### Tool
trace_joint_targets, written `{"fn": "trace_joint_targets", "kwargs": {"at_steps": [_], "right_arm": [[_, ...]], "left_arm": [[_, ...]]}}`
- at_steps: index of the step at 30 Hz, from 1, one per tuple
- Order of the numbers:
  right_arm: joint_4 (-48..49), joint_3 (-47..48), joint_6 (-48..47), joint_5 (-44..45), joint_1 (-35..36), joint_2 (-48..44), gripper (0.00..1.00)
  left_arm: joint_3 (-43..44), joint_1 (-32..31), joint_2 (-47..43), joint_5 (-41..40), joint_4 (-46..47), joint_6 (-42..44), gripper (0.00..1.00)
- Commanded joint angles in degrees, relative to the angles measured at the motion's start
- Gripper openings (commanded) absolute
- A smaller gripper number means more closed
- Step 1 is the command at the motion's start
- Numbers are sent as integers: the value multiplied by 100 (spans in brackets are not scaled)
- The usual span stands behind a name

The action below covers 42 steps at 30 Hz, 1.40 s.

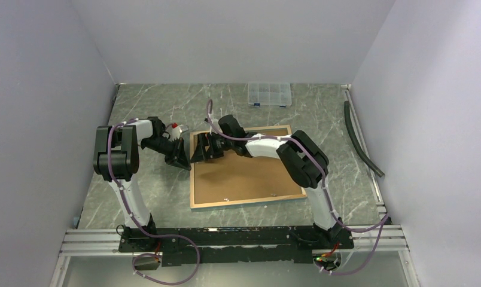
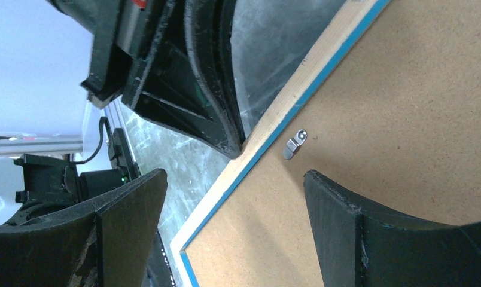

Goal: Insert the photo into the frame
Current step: Install the photo frame at the center of the board.

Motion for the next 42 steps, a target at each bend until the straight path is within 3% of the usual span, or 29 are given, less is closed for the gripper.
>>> {"fn": "trace_joint_targets", "kwargs": {"at_steps": [1, 42], "right_arm": [[446, 86, 416, 51, 37, 248, 88], [706, 291, 1088, 476, 246, 701, 80]], "left_arm": [[-29, -64, 17, -177, 223, 103, 5], [-45, -65, 8, -82, 175, 120, 3]]}}
